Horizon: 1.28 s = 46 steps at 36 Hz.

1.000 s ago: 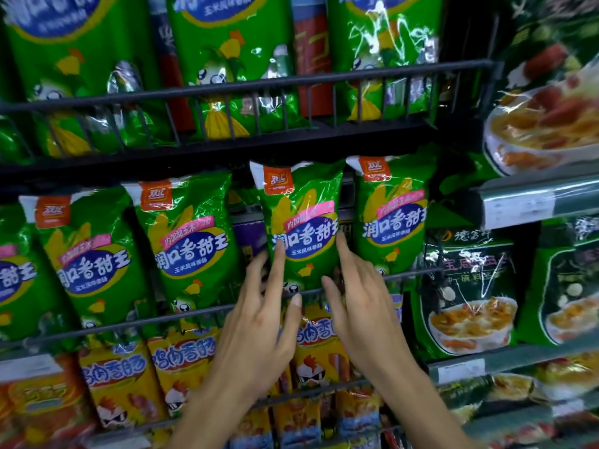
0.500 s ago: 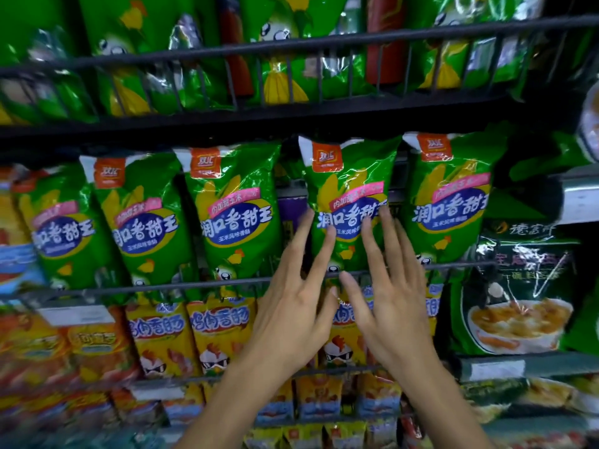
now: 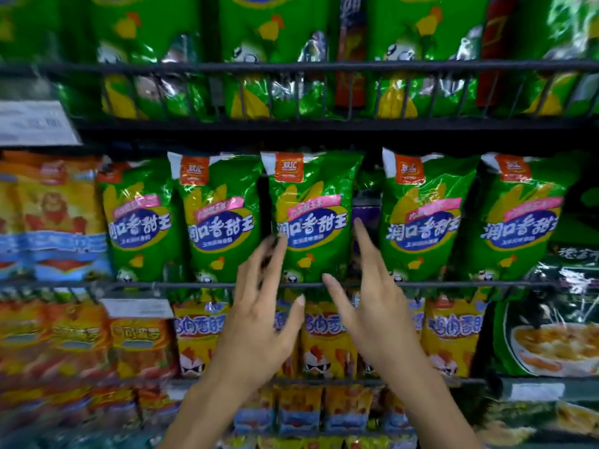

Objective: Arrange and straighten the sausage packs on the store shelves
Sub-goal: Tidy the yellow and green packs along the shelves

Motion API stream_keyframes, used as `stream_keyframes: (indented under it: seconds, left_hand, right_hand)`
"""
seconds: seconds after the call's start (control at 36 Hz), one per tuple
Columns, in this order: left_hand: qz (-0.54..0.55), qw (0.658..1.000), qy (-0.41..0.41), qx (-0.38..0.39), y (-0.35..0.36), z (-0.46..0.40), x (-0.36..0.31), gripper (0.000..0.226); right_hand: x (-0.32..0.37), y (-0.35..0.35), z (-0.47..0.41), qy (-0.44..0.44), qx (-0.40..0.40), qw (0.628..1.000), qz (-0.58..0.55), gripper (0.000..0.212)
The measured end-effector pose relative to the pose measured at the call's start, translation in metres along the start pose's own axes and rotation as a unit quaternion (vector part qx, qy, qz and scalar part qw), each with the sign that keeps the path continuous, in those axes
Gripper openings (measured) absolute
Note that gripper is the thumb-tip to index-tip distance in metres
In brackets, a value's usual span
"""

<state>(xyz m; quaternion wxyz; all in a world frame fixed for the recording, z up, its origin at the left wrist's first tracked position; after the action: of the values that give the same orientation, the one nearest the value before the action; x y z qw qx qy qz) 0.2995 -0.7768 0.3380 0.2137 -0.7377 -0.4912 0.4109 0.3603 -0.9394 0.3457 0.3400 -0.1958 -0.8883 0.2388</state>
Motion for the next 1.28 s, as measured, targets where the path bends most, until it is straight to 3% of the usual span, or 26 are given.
stream_keyframes:
  seconds: [0.28, 0.56, 0.69, 1.0, 1.17, 1.28]
  left_hand:
    - [-0.046, 0.994, 0.025, 0.098, -0.015, -0.002, -0.001, 0.08]
    - [0.025, 0.995, 0.06, 0.069, -0.009, -0.006, 0.009, 0.077]
    - [-0.022, 0.995, 0.061, 0.069, -0.004, -0.005, 0.011, 0.078]
    - [-0.078, 0.992, 0.063, 0.074, -0.002, -0.006, 0.006, 0.086]
    - [0.001, 0.992, 0.073, 0.098, -0.014, 0.0, 0.013, 0.076]
    - [0.057, 0.992, 0.098, 0.048, -0.031, 0.013, 0.028, 0.069]
  right_hand:
    - [0.008, 0.019, -0.013, 0.035, -0.069, 0.992, 0.099, 0.076]
    - [0.01, 0.023, -0.013, 0.037, -0.076, 0.996, 0.042, 0.076]
    - [0.004, 0.02, -0.009, 0.034, -0.048, 0.997, 0.057, 0.077]
    - [-0.01, 0.031, 0.001, -0.007, -0.1, 0.993, 0.056, 0.067]
    - [-0.017, 0.038, 0.0, -0.04, -0.117, 0.991, 0.057, 0.063]
    - [-0.014, 0.041, 0.004, -0.037, -0.126, 0.991, 0.023, 0.06]
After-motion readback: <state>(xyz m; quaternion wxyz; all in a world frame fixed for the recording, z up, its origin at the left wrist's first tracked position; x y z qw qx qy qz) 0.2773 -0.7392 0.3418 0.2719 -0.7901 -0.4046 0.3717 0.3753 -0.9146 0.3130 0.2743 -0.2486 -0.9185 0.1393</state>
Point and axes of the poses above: each hand's wrist, its own z-axis away from the middle knuckle, its own y-axis out of the palm, x = y × z, the point moved 1 cm from there along -z, towards the middle knuckle, and after that the axes turned 9 degrees about -z, right-handed, at the moved point
